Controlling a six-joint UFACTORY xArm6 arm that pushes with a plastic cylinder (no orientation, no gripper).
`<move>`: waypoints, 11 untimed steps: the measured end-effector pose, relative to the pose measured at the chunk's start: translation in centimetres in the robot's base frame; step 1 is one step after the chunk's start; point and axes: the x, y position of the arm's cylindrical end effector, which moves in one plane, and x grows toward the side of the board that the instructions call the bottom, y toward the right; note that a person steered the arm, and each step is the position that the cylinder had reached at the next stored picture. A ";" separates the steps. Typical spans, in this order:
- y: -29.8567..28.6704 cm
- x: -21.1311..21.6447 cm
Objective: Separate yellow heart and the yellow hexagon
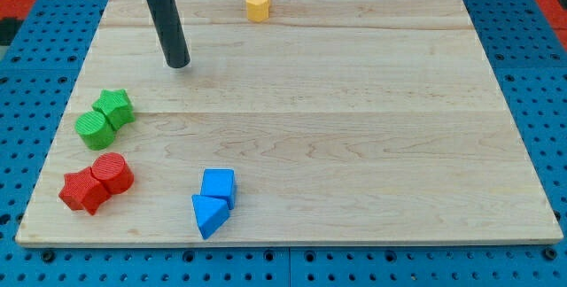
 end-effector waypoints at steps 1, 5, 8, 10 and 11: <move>0.0 -0.7; 1.0 -12.2; 15.6 -15.3; 20.4 -15.3; 18.1 -15.3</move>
